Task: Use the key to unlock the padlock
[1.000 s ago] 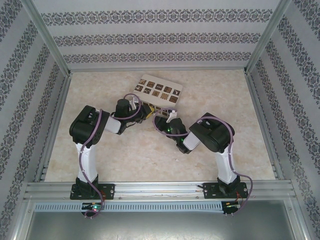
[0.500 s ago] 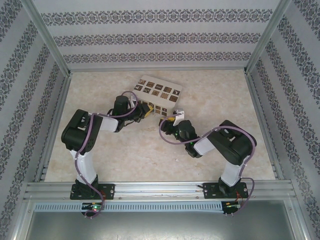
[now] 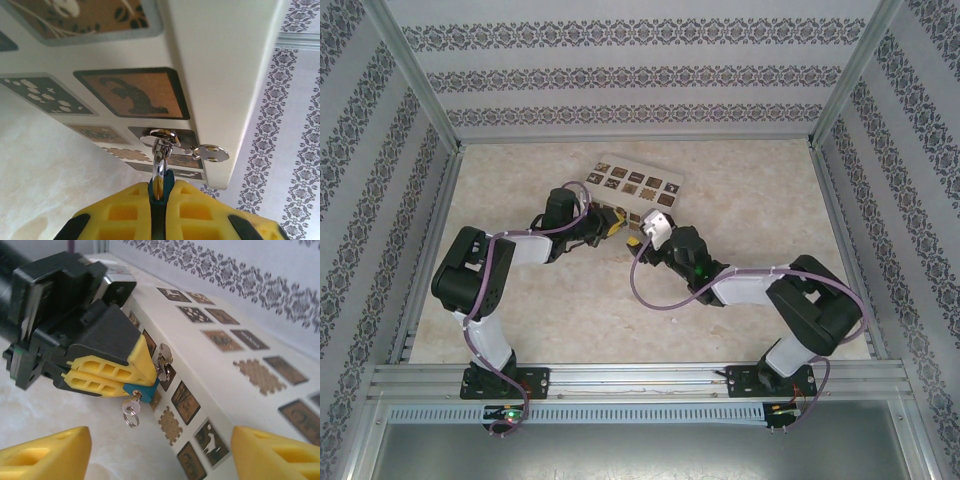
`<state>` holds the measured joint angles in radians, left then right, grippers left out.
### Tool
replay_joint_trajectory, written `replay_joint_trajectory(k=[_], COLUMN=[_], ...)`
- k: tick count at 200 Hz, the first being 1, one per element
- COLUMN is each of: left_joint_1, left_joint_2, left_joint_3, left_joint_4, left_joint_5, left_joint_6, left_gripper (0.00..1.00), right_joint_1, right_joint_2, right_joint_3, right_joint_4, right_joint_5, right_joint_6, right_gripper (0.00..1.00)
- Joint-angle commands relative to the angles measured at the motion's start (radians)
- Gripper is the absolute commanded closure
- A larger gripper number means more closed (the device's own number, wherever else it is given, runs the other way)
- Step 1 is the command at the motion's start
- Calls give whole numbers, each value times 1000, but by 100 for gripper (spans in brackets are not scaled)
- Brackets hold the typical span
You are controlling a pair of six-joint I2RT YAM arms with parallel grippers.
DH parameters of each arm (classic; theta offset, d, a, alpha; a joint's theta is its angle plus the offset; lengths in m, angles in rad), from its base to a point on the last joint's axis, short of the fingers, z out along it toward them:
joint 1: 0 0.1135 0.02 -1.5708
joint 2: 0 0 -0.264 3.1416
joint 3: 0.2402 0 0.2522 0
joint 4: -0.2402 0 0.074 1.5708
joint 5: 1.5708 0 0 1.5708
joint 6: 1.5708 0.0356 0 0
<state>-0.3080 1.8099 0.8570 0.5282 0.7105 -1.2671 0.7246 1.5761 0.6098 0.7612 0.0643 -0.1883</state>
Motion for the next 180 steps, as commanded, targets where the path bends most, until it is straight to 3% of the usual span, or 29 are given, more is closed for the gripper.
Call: replay_joint_trajectory(k=[1,31,115,141,180], left_joint_1=[-17,-17,-18,-18,-17], left_joint_2=[-44,-45,-43,-40,-34], left_joint_3=[19,15,-2,-11,-23], left_joint_4=[3,9,57,79,101], left_joint_5=[50,69,94,98,104], left_joint_6=[-33,-55,-66,-68,-67], left_gripper=[96,97,97,97,97], right_joint_1=[9,4,-91,-109,-105], right_joint_2=[-57,-104,-141,-96,-18], right_joint_3=[42,71,311,391,478], right_joint_4=[-162,-284,-845,-956,-1018], right_joint_5=[7,11,-318,-417,-446], right_joint_6=[-289,-475,-755,-792,-823], right_gripper=[19,1,1,2,2])
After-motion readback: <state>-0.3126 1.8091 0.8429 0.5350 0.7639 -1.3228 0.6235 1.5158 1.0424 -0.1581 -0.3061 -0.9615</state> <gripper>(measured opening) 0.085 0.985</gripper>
